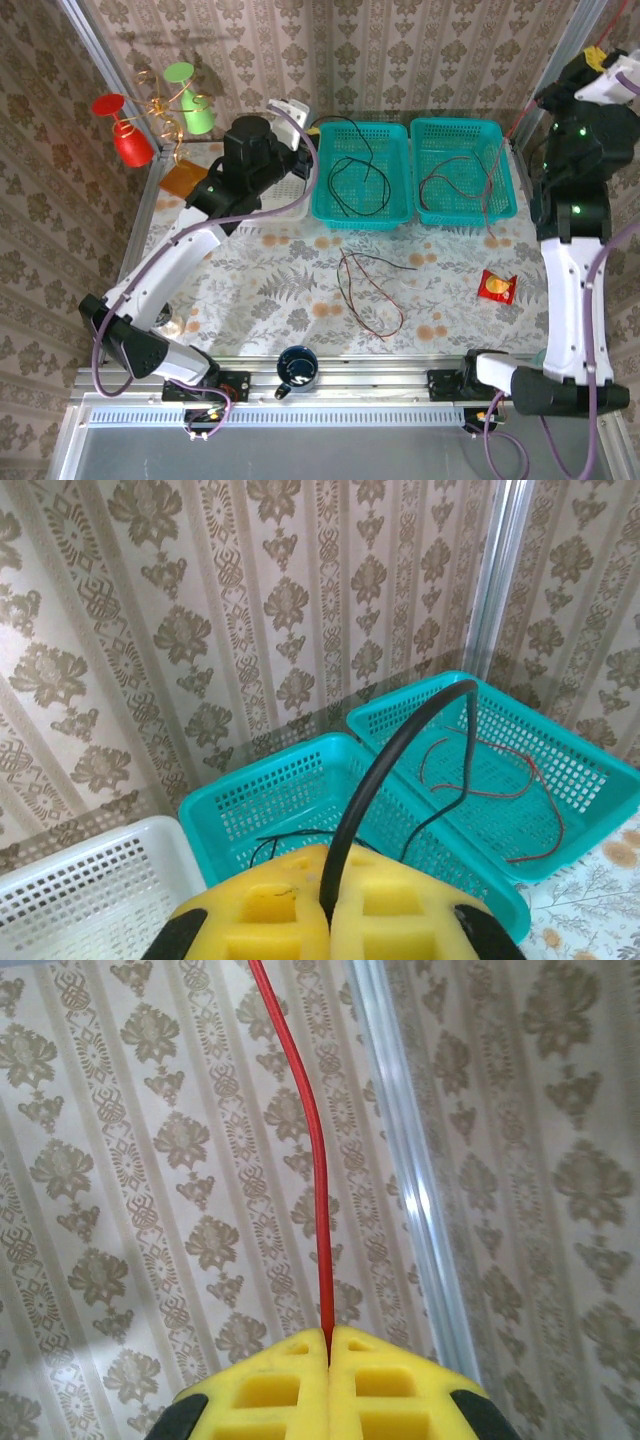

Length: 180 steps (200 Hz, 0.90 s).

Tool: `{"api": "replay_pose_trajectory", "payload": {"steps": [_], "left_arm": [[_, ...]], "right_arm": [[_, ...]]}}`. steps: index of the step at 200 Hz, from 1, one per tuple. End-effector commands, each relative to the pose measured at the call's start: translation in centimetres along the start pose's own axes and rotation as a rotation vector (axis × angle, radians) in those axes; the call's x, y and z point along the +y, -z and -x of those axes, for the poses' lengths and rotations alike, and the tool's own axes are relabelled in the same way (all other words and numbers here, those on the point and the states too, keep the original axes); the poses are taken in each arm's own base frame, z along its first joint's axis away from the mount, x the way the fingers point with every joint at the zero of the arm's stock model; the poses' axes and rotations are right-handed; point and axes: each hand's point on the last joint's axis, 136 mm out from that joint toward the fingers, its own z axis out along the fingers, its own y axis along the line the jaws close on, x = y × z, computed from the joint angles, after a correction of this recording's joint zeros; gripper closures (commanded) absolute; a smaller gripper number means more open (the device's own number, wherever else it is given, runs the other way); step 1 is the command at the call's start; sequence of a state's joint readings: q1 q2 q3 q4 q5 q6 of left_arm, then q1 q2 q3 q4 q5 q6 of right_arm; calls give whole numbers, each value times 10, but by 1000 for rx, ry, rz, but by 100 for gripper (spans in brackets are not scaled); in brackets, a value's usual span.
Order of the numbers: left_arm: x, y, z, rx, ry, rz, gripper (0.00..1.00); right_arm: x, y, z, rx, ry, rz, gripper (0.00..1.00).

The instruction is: Untangle the cables

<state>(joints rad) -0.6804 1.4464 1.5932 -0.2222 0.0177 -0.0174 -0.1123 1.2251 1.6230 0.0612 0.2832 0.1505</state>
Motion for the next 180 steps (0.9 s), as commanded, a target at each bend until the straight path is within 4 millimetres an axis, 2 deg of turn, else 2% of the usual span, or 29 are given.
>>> {"api": "replay_pose_trajectory", "payload": {"steps": [1,17,21,23,30,70,84,96,109,127,129,130,133,134,139,140,148,156,180], "left_arm": [[-6,11,32,-85,-25,-27,100],[-7,14,32,-86,-25,-27,100],[-6,15,32,-85,-25,-25,100],[-6,16,32,-85,-25,-24,100],[-5,17,32,-85,-21,-19,100],[-6,25,30,-83,-5,-22,100],[-5,28,27,-71,-14,-15,100],[-4,29,24,-62,-19,-12,100],[-4,32,21,-55,-19,-8,100],[-3,34,14,-40,-13,-5,100],[-3,34,14,-39,-13,-6,100],[-4,34,13,-39,-12,-6,100],[-4,35,12,-38,-11,-5,100],[-4,35,12,-37,-10,-5,100],[-3,35,11,-35,-7,-5,100],[-3,36,11,-36,-7,-5,100],[-4,37,9,-33,-2,-8,100],[-4,37,8,-32,3,-8,100],[-4,40,5,-25,12,-11,100]], "right_arm": [[19,-22,15,-111,-3,49,100],[24,-40,4,-108,-2,50,100],[25,-40,9,-122,-3,50,100],[25,-48,-2,-104,3,47,100],[27,-57,-11,-94,14,42,100],[23,-96,-38,-88,88,-33,100],[22,-107,-54,-63,110,-54,100],[20,-113,-76,-24,135,-84,100],[22,-116,-110,41,193,-116,100],[25,-109,-170,118,276,-169,100],[25,-109,-172,119,277,-171,100],[26,-107,-180,133,285,-172,100],[26,-107,-187,144,291,-174,100],[25,-105,-196,160,299,-179,100],[24,-103,-211,186,313,-189,100],[23,-102,-219,201,322,-193,100],[23,-96,-244,239,363,-203,100],[19,-89,-275,278,411,-233,100],[-3,-71,-340,424,459,-323,100]]}}
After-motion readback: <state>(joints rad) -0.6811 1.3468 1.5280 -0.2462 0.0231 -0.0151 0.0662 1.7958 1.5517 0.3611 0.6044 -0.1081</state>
